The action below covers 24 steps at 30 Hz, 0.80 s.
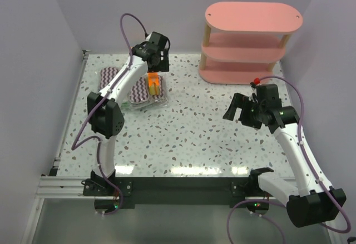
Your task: Place and organize the cleaning sponges onto the shelf
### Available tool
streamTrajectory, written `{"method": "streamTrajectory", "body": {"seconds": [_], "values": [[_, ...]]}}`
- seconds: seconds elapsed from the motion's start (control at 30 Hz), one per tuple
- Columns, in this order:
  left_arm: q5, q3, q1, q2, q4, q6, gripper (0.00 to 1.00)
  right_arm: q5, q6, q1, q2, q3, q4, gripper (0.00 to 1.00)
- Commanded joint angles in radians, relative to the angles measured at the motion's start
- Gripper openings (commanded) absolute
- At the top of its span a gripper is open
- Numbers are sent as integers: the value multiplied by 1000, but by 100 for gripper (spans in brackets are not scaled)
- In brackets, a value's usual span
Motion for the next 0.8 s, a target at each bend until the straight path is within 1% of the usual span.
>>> {"method": "streamTrajectory", "body": {"seconds": [0.0,0.07,0.23,0.3,0.4,0.47,0.53,0.6,0.63,0.67,0.73,0.77], "values": [[-89,-27,9,-19,-2,-40,100,10,-24,3,-8,-10,-2,99],[-86,-68,9,-19,16,-41,100,5,-24,3,-8,-20,5,99],[20,-130,9,25,67,-31,100,-13,-20,3,-2,-27,15,99],[63,-166,11,17,117,-31,100,-7,-20,3,0,-20,17,99],[113,-292,11,-33,234,-20,100,-4,-23,3,4,-15,17,99],[158,-320,11,-53,301,0,100,-7,-21,3,4,-20,20,99],[187,-329,12,-49,325,17,95,-10,-20,3,9,-26,21,98],[241,-325,14,-45,342,29,86,-16,-18,3,15,-26,21,99],[256,-326,14,-52,345,29,84,-16,-20,3,17,-26,20,99],[286,-329,14,-58,366,29,79,-15,-18,3,15,-27,20,99],[314,-344,15,-84,389,29,73,-13,-18,3,11,-29,23,98],[345,-349,15,-93,413,25,63,-13,-18,3,8,-32,25,98]]}}
